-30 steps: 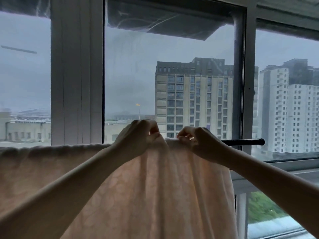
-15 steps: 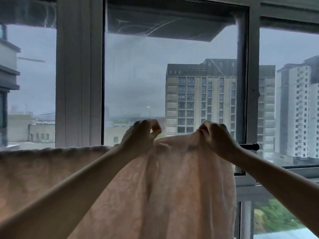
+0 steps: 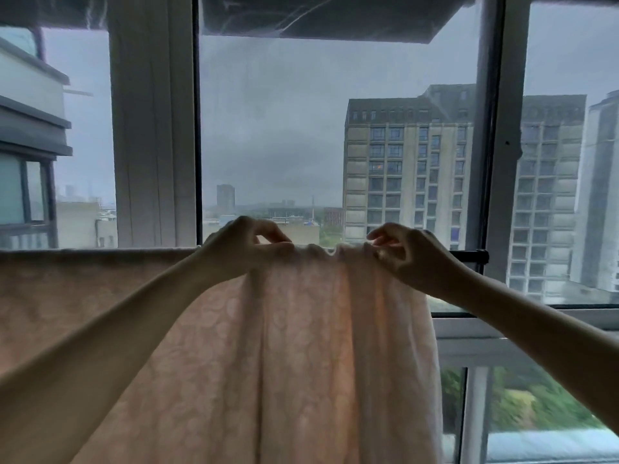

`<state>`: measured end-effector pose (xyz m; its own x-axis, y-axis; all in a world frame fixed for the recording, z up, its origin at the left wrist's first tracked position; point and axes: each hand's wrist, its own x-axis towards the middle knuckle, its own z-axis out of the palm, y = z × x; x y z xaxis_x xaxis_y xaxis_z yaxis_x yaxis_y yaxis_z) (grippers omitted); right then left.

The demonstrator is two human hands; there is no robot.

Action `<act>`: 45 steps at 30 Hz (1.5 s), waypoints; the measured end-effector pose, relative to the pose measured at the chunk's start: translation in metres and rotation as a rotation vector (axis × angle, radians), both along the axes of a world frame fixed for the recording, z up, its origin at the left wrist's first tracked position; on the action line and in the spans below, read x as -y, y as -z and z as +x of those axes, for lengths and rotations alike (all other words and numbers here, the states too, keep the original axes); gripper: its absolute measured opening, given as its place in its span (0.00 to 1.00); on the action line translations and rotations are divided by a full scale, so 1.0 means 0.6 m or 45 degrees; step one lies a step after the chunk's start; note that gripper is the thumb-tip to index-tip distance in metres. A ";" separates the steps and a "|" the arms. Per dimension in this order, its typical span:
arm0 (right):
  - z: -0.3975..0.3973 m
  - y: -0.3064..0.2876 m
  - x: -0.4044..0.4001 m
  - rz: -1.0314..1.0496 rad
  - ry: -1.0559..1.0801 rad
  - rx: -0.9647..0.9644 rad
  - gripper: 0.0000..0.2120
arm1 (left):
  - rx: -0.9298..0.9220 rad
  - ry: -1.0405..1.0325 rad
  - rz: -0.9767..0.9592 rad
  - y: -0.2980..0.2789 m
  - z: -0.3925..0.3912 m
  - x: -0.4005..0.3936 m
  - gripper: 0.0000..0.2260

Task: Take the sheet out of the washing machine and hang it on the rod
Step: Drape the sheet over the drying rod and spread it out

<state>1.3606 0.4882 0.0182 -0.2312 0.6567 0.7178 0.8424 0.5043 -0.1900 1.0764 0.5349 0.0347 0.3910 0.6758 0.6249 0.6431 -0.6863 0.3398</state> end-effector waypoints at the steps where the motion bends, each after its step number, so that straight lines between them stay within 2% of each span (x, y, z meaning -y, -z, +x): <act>1: 0.007 0.002 0.002 0.010 0.006 0.011 0.14 | -0.006 0.014 -0.011 0.000 -0.003 0.003 0.18; 5: 0.026 0.007 0.001 0.126 0.040 0.114 0.11 | 0.017 0.079 -0.021 -0.010 -0.019 0.010 0.11; 14: 0.015 0.000 -0.005 0.136 0.028 -0.182 0.08 | 0.027 0.110 0.006 -0.021 -0.049 0.001 0.09; 18: 0.013 -0.018 -0.015 0.119 0.115 -0.161 0.07 | 0.097 0.154 0.025 -0.025 -0.049 -0.006 0.07; 22: 0.031 -0.042 -0.028 0.192 0.205 -0.193 0.07 | 0.157 0.015 0.198 -0.036 -0.040 -0.029 0.02; 25: 0.064 -0.057 -0.045 0.278 0.307 -0.220 0.07 | 0.244 -0.151 0.320 -0.041 -0.043 -0.049 0.03; 30: 0.102 -0.058 -0.060 -0.319 0.264 0.061 0.05 | 0.022 -0.216 0.232 -0.021 -0.030 -0.045 0.03; 35: 0.111 -0.061 -0.054 -0.326 0.114 0.047 0.05 | 0.120 -0.222 0.263 -0.015 0.018 -0.023 0.06; 41: 0.137 -0.064 -0.037 -0.410 -0.142 0.082 0.05 | -0.010 -0.175 0.234 0.012 0.117 0.008 0.09; 45: 0.177 -0.072 -0.033 -0.468 -0.327 0.110 0.12 | 0.011 -0.149 0.223 0.019 0.187 0.024 0.05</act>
<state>1.4668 0.5079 0.0611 -0.4690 0.7776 0.4188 0.7193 0.6114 -0.3299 1.1884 0.5205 0.0234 0.3105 0.5969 0.7397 0.7194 -0.6563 0.2276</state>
